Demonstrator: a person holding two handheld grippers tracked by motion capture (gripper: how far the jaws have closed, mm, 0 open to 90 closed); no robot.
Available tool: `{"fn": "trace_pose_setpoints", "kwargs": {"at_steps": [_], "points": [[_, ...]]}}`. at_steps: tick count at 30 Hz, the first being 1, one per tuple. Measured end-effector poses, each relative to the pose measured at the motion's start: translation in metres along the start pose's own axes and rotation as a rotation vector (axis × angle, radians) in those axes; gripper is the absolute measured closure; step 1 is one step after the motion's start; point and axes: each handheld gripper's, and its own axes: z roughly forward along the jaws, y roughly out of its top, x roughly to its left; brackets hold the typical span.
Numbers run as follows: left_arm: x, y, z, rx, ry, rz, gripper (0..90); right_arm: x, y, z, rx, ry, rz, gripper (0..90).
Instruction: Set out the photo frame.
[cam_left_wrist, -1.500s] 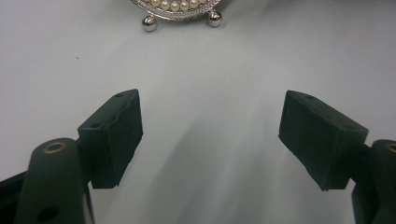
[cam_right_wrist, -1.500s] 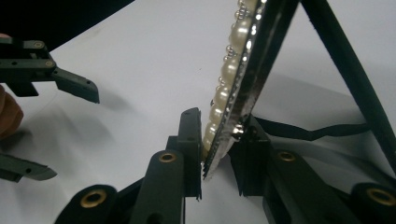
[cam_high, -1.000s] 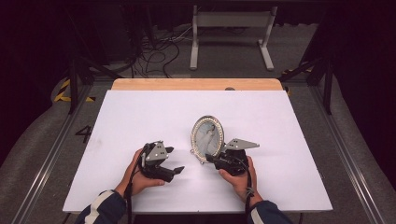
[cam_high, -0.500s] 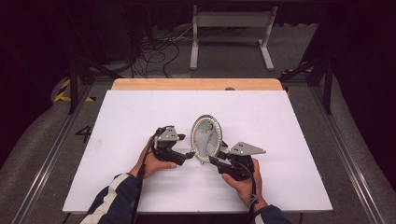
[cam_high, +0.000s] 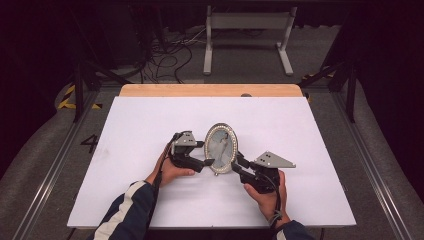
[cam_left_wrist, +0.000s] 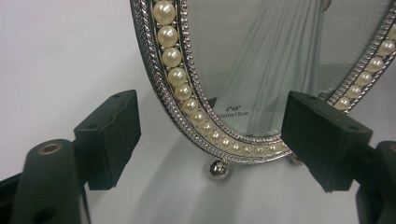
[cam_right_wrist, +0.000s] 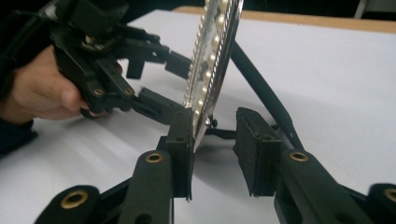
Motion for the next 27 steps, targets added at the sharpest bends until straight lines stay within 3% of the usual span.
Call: {"fn": "trace_pose_setpoints", "kwargs": {"at_steps": [5, 7, 12, 16, 27], "points": [[-0.003, 0.003, 0.002, -0.010, -0.020, 0.012, 27.5, 0.003, 0.003, -0.002, -0.027, -0.012, -0.015, 77.6], [-0.004, 0.003, 0.002, -0.001, -0.009, 0.020, 29.2, 0.006, 0.004, -0.001, -0.033, -0.011, -0.028, 83.9], [-0.002, 0.002, -0.001, 0.000, 0.003, 0.016, 35.9, 0.005, 0.005, -0.001, -0.030, -0.005, -0.023, 84.4], [-0.005, 0.003, -0.002, 0.018, 0.022, 0.020, 36.0, 0.005, 0.005, -0.001, -0.026, -0.008, -0.024, 84.3], [-0.009, 0.002, -0.016, 0.054, 0.019, 0.039, 36.9, 0.000, 0.006, 0.003, -0.018, -0.027, -0.012, 81.7]]}}
